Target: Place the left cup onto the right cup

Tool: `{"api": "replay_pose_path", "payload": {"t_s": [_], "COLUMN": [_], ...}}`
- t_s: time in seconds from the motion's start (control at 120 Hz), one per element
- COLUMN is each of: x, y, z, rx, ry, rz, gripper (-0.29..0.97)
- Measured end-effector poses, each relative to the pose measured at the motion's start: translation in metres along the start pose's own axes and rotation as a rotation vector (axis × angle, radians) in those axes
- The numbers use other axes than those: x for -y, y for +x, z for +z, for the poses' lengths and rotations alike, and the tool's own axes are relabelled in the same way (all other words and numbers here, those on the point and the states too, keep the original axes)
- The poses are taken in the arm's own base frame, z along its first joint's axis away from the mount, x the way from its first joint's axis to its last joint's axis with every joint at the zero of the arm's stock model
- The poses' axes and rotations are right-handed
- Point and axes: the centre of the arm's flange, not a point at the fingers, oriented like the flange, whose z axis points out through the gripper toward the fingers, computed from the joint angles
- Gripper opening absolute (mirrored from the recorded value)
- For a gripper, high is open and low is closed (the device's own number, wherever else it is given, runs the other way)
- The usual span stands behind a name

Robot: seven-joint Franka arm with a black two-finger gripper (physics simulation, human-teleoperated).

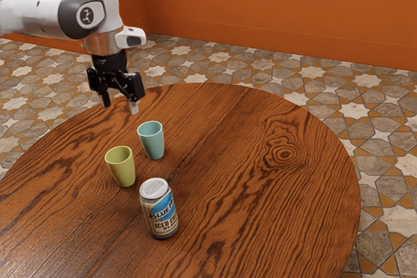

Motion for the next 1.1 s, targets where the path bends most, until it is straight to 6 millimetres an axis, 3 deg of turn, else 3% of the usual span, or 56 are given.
{"api": "replay_pose_path", "payload": {"t_s": [0.208,0.45,0.608,0.942,1.1], "x": [0.011,0.035,0.039,0.043,0.047], "y": [0.0,0.02,0.024,0.032,0.034], "z": [0.054,0.091,0.117,0.149,0.154], "rx": [0.016,-0.001,0.007,0.007,-0.001], "ry": [-0.032,-0.046,-0.071,-0.095,-0.096], "rz": [-0.03,-0.079,-0.1,-0.125,-0.134], "gripper": [0.53,0.4,0.35,0.32,0.31]}}
